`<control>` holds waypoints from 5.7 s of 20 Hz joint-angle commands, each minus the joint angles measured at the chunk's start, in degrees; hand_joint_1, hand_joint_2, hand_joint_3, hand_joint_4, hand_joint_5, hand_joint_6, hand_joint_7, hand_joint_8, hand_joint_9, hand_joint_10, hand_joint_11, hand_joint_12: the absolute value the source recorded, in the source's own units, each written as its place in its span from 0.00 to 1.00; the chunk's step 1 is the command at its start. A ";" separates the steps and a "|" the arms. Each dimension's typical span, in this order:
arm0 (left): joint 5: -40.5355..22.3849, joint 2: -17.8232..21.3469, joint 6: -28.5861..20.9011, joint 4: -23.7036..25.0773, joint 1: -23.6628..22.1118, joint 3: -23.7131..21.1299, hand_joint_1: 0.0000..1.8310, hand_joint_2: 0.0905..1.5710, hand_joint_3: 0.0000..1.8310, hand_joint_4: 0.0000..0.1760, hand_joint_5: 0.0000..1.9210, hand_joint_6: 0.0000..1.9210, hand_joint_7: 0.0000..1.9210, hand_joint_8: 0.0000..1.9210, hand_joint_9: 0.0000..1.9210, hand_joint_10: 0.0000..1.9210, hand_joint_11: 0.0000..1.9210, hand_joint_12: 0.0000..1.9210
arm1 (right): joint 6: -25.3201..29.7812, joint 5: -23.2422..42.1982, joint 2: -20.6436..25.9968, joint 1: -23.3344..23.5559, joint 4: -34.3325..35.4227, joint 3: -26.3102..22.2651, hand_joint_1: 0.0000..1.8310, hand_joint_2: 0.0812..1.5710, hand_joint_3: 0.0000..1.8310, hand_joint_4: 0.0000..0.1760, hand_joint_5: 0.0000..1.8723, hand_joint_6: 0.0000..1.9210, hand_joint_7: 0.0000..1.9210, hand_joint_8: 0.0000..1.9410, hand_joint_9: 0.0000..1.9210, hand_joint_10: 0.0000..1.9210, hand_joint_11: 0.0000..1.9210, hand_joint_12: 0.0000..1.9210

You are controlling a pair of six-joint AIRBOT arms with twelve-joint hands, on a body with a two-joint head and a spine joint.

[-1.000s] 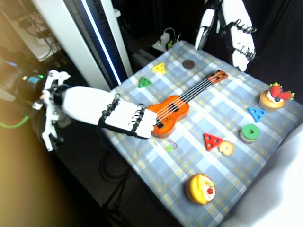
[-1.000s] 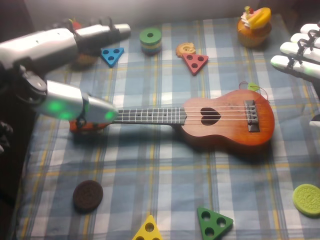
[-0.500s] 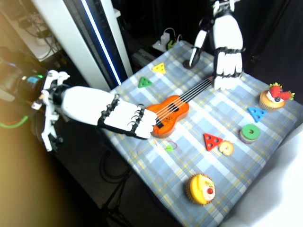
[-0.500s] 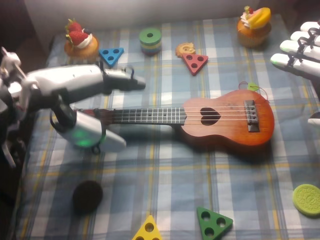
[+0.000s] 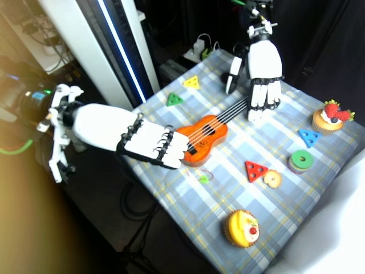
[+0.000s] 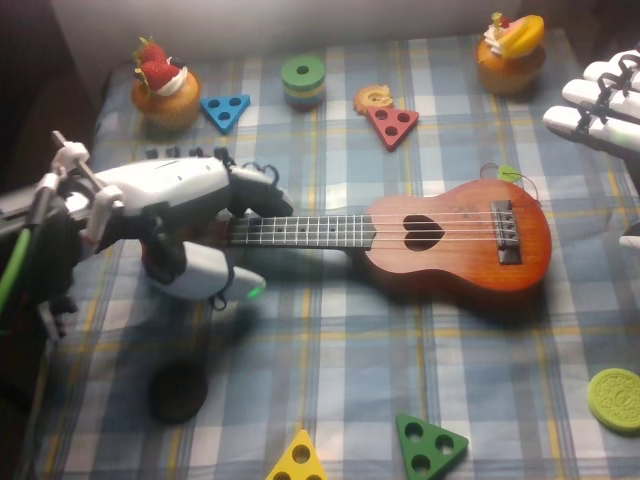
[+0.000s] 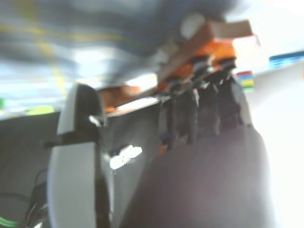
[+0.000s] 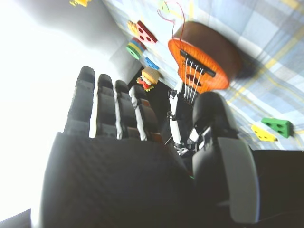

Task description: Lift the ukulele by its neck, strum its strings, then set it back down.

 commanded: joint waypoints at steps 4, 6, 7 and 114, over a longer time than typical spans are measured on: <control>-1.79 -2.65 7.20 -7.03 0.93 1.91 0.61 0.82 0.00 0.00 0.36 0.70 0.29 0.92 0.12 0.95 0.00 1.00 | -0.24 6.83 0.61 0.85 0.27 -0.04 0.17 0.82 0.00 0.00 0.00 0.00 0.00 0.00 0.00 0.00 0.00 0.18; -1.55 -3.29 9.38 -9.19 0.94 2.54 0.60 0.77 0.00 0.00 0.39 0.72 0.24 0.99 0.23 1.00 0.14 1.00 | -0.24 6.82 0.61 0.85 0.27 -0.05 0.17 0.83 0.00 0.00 0.00 0.00 0.00 0.00 0.00 0.00 0.00 0.31; -1.34 -3.41 10.12 -9.61 0.94 2.63 0.68 0.70 0.00 0.00 0.30 0.90 0.26 1.00 0.25 1.00 0.17 1.00 | -0.24 6.84 0.61 0.85 0.28 -0.04 0.16 0.83 0.00 0.00 0.00 0.00 0.00 0.00 0.00 0.00 0.00 0.36; -11.05 -1.52 5.25 -3.33 -6.06 1.25 0.74 0.77 0.01 0.00 0.52 1.00 0.65 1.00 0.76 1.00 0.74 1.00 | 51.16 -0.78 -1.85 31.07 -51.39 5.30 0.69 0.88 0.04 0.02 0.34 0.02 0.11 0.20 0.02 0.39 0.04 0.86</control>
